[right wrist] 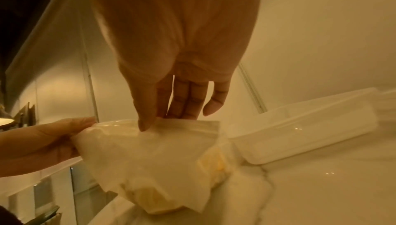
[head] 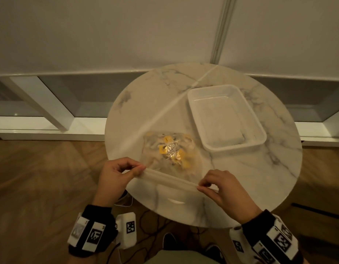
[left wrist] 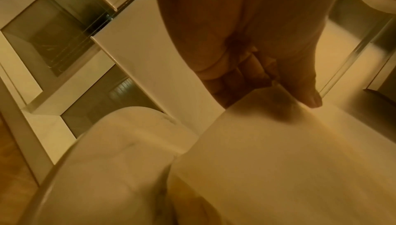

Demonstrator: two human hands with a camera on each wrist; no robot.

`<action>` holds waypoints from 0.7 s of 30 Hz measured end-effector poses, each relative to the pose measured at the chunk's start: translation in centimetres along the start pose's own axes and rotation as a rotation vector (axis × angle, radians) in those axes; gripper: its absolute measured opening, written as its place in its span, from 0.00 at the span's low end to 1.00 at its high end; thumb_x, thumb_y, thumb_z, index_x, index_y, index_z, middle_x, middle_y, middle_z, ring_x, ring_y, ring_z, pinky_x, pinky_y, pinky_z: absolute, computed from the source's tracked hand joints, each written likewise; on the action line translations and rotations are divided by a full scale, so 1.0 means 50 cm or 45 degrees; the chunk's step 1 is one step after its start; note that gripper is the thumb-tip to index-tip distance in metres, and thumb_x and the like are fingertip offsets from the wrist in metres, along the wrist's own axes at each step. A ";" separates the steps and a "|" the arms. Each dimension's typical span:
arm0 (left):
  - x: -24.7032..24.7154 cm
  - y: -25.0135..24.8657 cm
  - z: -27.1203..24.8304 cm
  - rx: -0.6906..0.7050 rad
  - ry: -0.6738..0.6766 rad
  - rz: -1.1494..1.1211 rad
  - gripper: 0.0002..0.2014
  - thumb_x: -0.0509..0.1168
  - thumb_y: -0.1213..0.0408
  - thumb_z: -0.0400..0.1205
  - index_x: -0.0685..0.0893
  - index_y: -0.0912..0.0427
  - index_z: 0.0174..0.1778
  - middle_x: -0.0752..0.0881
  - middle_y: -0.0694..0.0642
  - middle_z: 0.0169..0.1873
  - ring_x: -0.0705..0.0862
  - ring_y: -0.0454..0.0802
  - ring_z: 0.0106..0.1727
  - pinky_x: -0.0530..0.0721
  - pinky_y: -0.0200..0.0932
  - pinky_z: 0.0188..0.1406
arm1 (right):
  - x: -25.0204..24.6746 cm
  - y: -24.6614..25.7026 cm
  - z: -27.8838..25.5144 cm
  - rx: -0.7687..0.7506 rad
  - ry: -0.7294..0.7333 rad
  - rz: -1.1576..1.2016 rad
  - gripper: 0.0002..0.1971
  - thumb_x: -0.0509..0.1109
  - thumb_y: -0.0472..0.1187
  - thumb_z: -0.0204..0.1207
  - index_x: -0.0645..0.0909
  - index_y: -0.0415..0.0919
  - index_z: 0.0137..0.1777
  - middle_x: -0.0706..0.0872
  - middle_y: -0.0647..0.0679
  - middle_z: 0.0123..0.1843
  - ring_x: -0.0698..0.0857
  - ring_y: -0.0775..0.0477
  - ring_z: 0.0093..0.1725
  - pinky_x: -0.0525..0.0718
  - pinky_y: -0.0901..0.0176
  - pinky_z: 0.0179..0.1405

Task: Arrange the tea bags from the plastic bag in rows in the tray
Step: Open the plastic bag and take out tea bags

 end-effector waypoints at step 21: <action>0.188 0.000 -0.056 -0.075 0.985 0.772 0.20 0.71 0.32 0.70 0.89 0.43 0.46 0.89 0.39 0.41 0.85 0.38 0.42 0.83 0.36 0.43 | -0.014 -0.106 -0.097 0.162 -0.180 -0.047 0.04 0.75 0.42 0.75 0.87 0.51 0.47 0.84 0.61 0.45 0.79 0.56 0.46 0.79 0.54 0.43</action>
Point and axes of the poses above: each hand's wrist, its own z-axis towards the middle knuckle, its own x-axis out of the palm, y = z × x, the point moved 8 cm from there along z, towards the middle knuckle
